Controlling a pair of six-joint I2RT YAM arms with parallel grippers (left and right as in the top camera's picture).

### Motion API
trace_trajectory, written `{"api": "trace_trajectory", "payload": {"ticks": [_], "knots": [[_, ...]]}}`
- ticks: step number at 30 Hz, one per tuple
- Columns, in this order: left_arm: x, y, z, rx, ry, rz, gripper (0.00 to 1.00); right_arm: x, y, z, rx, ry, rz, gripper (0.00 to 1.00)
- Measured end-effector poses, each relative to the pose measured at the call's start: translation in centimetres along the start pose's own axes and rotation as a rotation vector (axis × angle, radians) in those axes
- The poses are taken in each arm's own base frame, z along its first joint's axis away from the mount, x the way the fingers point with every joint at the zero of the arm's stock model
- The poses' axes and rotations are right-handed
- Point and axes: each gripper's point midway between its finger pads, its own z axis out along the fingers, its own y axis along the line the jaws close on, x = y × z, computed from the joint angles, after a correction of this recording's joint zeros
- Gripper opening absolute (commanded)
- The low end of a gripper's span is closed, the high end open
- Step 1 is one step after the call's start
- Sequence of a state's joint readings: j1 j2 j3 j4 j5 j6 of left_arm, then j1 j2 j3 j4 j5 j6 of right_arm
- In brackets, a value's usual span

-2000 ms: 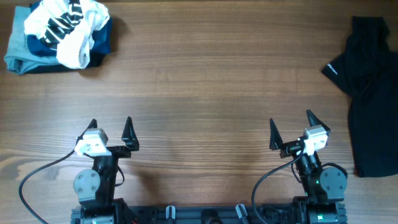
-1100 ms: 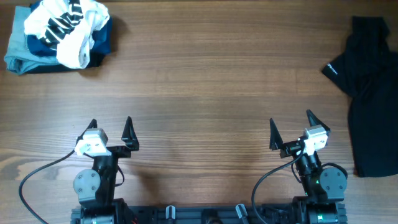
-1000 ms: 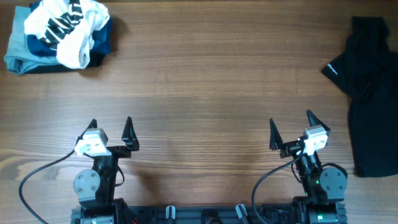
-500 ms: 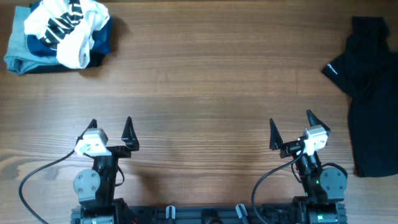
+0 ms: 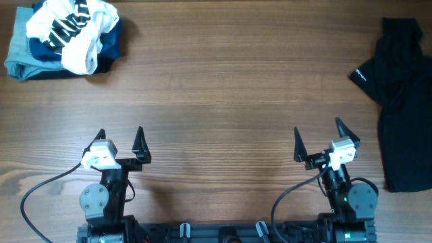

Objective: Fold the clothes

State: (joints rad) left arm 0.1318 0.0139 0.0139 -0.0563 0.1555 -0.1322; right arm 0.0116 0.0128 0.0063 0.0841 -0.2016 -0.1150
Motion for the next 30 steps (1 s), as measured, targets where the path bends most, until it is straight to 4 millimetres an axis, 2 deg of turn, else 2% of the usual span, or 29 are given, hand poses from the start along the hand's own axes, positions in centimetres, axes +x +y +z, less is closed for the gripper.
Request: {"api": "trace_trajectory", "payload": {"ticks": [4, 8, 12, 16, 21, 27, 30], "knots": [[-1.8, -1.6, -0.1, 0.087, -0.073, 0.017, 1.00, -2.2, -0.1, -0.1, 0.002, -0.088, -0.020, 1.00], [-2.5, -2.7, -0.4, 0.133, -0.043, -0.015, 1.00, -3.1, -0.4, -0.2, 0.015, -0.111, 0.043, 1.00], [-4.9, -3.3, -0.4, 0.132, 0.014, -0.046, 1.00, -6.8, -1.2, -0.4, 0.043, -0.146, 0.041, 1.00], [-7.0, -3.8, 1.4, 0.121, 0.136, -0.099, 1.00, -9.4, -2.1, 0.7, 0.057, -0.090, 0.052, 1.00], [-8.5, -4.2, 5.8, 0.111, 0.363, -0.174, 1.00, -8.8, -2.7, 4.1, 0.040, 0.128, 0.090, 1.00], [-6.6, -3.4, 10.2, 0.039, 0.696, -0.265, 1.00, -5.9, -3.2, 8.1, 0.010, 0.507, 0.166, 1.00], [-5.2, -2.8, 12.4, 0.017, 0.775, -0.286, 1.00, -3.9, -2.4, 10.8, -0.060, 0.669, 0.234, 1.00]]}}
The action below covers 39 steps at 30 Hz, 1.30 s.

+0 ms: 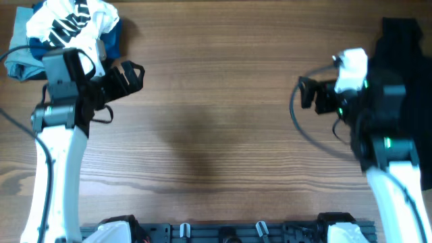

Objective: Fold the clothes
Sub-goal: 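Reach the right gripper to the black polo shirt and grasp it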

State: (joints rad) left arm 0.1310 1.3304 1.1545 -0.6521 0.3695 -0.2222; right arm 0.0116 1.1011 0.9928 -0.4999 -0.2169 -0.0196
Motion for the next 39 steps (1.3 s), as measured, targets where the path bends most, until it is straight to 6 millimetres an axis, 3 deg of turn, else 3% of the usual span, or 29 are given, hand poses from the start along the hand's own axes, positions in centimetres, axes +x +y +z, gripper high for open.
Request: {"api": "trace_trajectory", "payload": {"ticks": [3, 5, 8, 11, 14, 18, 23, 27, 32, 39], "knots": [[0.9, 1.0, 1.9, -0.019, 0.062, -0.025, 1.00, 0.4, 2.1, 2.5, -0.157, 0.058, 0.072, 1.00], [1.3, 1.4, 2.5, -0.025, 0.085, -0.035, 1.00, 1.5, 3.1, 5.4, -0.257, 0.109, 0.118, 1.00], [1.5, 1.5, 2.7, -0.025, 0.096, -0.039, 1.00, 2.7, 2.9, 8.6, -0.292, 0.154, 0.188, 0.98], [1.5, 1.4, 2.7, -0.023, 0.098, -0.040, 1.00, 5.5, -1.2, 11.1, -0.124, 0.251, 0.270, 0.97], [1.6, 1.4, 2.7, -0.022, 0.100, -0.040, 1.00, 7.1, -7.3, 12.5, 0.115, 0.298, 0.312, 0.94], [1.6, 1.4, 2.7, -0.022, 0.100, -0.040, 1.00, 6.9, -15.1, 12.9, 0.363, 0.260, 0.337, 0.91], [2.1, 1.5, 2.6, -0.023, 0.121, -0.049, 1.00, 9.3, -21.7, 13.1, 0.510, 0.258, 0.380, 0.88], [2.5, 1.5, 2.6, -0.022, 0.137, -0.056, 1.00, 11.6, -24.0, 14.4, 0.554, 0.285, 0.373, 0.87], [2.7, 1.5, 2.5, -0.022, 0.146, -0.072, 1.00, 12.4, -24.9, 16.3, 0.559, 0.259, 0.366, 0.86], [2.7, 1.5, 2.5, -0.024, 0.146, -0.094, 1.00, 13.7, -25.7, 17.8, 0.580, 0.243, 0.401, 0.69]]}}
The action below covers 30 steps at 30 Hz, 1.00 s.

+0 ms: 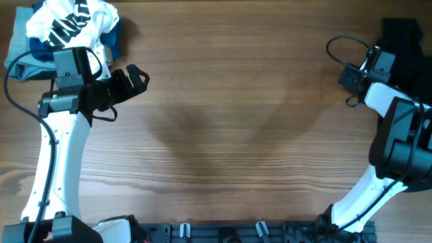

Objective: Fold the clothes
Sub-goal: 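Reach the right gripper to the black polo shirt and grasp it, then drag the shirt left toward the center with the right gripper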

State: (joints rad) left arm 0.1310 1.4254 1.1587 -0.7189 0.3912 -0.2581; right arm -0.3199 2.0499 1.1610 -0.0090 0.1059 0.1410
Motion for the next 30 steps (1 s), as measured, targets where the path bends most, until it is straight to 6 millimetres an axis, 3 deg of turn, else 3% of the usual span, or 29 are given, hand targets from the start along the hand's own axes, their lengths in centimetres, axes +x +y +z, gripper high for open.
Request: {"api": "trace_trajectory", "payload": {"ticks": [2, 3, 4, 5, 13, 18, 22, 23, 25, 28, 30], "knots": [[0.0, 0.0, 0.0, 0.000, 0.000, -0.003, 1.00, 0.0, -0.1, 0.0, 0.003, -0.001, 0.016, 0.61], [0.0, 0.0, 0.0, 0.000, 0.000, -0.004, 1.00, -0.1, -0.2, 0.0, 0.006, -0.001, 0.021, 0.50], [0.0, 0.0, 0.0, 0.000, 0.000, -0.007, 1.00, -0.1, -0.3, 0.0, 0.008, -0.001, 0.025, 0.34], [0.0, 0.0, 0.0, 0.000, 0.000, -0.008, 1.00, 0.0, -0.3, 0.0, 0.010, -0.001, 0.030, 0.04], [0.0, 0.0, 0.0, 0.000, 0.000, -0.010, 1.00, 0.0, 0.2, 0.0, -0.021, 0.003, 0.042, 0.05], [-0.2, 0.0, 0.0, 0.002, -0.007, -0.008, 1.00, 1.0, 4.1, -0.6, -0.156, 0.061, 0.007, 0.04], [-1.0, -0.3, 0.0, 0.009, -0.041, 0.006, 1.00, 3.7, 14.2, -3.2, -0.314, 0.144, -0.156, 0.04], [-1.2, -0.3, 0.0, 0.011, -0.047, 0.009, 1.00, 5.0, 18.7, -4.7, -0.384, 0.158, -0.234, 0.04], [-1.2, -0.3, 0.0, 0.012, -0.049, 0.010, 1.00, 6.3, 23.7, -7.1, -0.451, 0.170, -0.322, 0.04], [-1.2, -0.3, 0.0, 0.012, -0.049, 0.009, 1.00, 7.8, 32.8, -13.2, -0.598, 0.130, -0.491, 0.04], [-1.2, -0.3, 0.0, 0.011, -0.049, 0.010, 1.00, 9.0, 36.7, -17.0, -0.667, 0.114, -0.602, 0.04]]}}
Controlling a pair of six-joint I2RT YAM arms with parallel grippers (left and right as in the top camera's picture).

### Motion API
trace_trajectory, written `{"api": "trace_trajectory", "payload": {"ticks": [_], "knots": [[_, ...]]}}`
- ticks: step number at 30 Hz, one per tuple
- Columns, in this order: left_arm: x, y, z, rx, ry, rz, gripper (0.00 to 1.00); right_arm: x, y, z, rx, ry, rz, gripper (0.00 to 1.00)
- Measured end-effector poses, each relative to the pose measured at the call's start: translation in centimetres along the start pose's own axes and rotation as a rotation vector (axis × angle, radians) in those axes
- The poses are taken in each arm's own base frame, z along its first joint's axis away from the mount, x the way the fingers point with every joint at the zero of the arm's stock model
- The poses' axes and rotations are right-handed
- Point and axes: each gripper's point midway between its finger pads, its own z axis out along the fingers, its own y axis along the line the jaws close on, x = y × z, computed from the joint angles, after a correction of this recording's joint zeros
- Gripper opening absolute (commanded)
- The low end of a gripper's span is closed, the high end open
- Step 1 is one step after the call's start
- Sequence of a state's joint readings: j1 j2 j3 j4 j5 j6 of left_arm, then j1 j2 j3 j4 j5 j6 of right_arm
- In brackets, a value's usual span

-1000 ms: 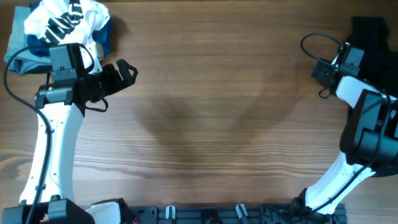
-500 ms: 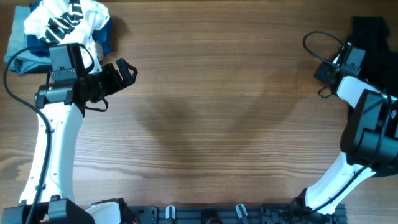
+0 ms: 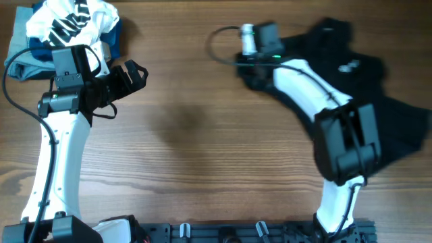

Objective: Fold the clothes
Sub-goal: 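Drag the shirt left toward the center with the right gripper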

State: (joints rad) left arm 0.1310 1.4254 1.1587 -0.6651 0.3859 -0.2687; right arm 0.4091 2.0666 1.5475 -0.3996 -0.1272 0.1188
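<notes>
A black garment (image 3: 381, 88) lies spread across the right half of the table, from the middle back out to the right edge, with a small white logo showing. My right gripper (image 3: 247, 69) is at its leftmost bunched edge, near the back middle, shut on the cloth; the wrist hides the fingers. My left gripper (image 3: 135, 73) hangs open and empty over bare wood at the back left, just right of the clothes pile.
A pile of clothes (image 3: 64, 30) sits in the back left corner: a white piece with black print on top of dark blue and light blue ones. The wooden table (image 3: 202, 148) shows bare wood in its middle and front. The arm bases stand at the front edge.
My right gripper was at the black garment by the right edge; now it is near the back middle, and the garment lies pulled leftward and spread out. The left arm has barely moved.
Both arms first stood folded at the front edge with open grippers, the black garment heaped at the right edge. Then each was raised toward its side. The right one then reached the garment's top, and now holds it drawn toward the middle.
</notes>
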Motion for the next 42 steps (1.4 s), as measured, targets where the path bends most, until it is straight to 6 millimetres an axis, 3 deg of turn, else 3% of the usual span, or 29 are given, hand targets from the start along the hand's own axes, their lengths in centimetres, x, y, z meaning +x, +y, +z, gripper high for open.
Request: {"api": "trace_trajectory", "payload": {"ticks": [4, 5, 7, 9, 10, 11, 12, 13, 14, 19, 22, 26, 28, 32, 36, 42], "knots": [[-0.1, 0.1, 0.0, -0.007, -0.003, 0.000, 1.00, -1.7, 9.8, -1.5, -0.105, -0.032, -0.222, 0.04], [-0.1, 0.2, 0.0, -0.010, -0.004, 0.000, 1.00, -1.6, 11.3, -1.7, -0.122, -0.037, -0.253, 0.04], [-0.1, 0.2, 0.0, -0.011, -0.003, 0.000, 1.00, -0.2, 15.3, -1.9, -0.164, -0.026, -0.340, 0.04], [0.0, 0.2, 0.0, -0.014, -0.003, -0.001, 1.00, 1.0, 17.8, -2.1, -0.191, -0.016, -0.395, 0.04], [0.0, 0.2, 0.0, -0.014, -0.003, -0.001, 1.00, 1.4, 18.7, -2.2, -0.202, -0.015, -0.416, 0.30], [0.0, 0.3, 0.0, -0.015, -0.001, -0.002, 1.00, 1.8, 19.6, -2.3, -0.213, -0.012, -0.433, 0.72], [0.0, 0.3, 0.0, -0.016, -0.001, -0.002, 1.00, 2.1, 20.1, -2.3, -0.220, -0.008, -0.444, 0.93], [0.0, 0.3, 0.0, -0.018, -0.002, -0.002, 1.00, 2.3, 20.3, -2.4, -0.222, -0.003, -0.452, 0.99], [0.0, 0.4, 0.0, -0.020, -0.002, -0.002, 1.00, 2.6, 20.2, -2.4, -0.220, 0.006, -0.453, 1.00], [0.1, 0.4, 0.0, -0.020, 0.002, -0.003, 1.00, 3.6, 18.0, -2.4, -0.210, 0.085, -0.406, 1.00], [0.2, 0.1, 0.0, -0.007, 0.007, -0.003, 1.00, 2.8, 14.1, -3.8, -0.199, 0.127, -0.289, 1.00], [0.3, -0.1, 0.0, 0.003, 0.014, 0.039, 1.00, 0.9, 7.6, -9.0, -0.128, 0.138, -0.082, 1.00], [1.0, -0.3, 0.2, 0.003, 0.039, 0.083, 1.00, 0.9, 4.3, -12.7, -0.081, 0.155, 0.035, 1.00], [4.5, -1.3, 1.1, -0.004, 0.173, 0.141, 1.00, 3.7, -0.3, -19.4, 0.029, 0.241, 0.244, 1.00], [7.0, 0.0, 3.7, -0.044, 0.303, 0.120, 1.00, 7.0, -2.0, -22.8, 0.190, 0.330, 0.376, 1.00], [9.1, 4.0, 10.4, -0.120, 0.424, 0.063, 0.97, 9.2, -3.9, -25.9, 0.350, 0.281, 0.519, 0.95]]}}
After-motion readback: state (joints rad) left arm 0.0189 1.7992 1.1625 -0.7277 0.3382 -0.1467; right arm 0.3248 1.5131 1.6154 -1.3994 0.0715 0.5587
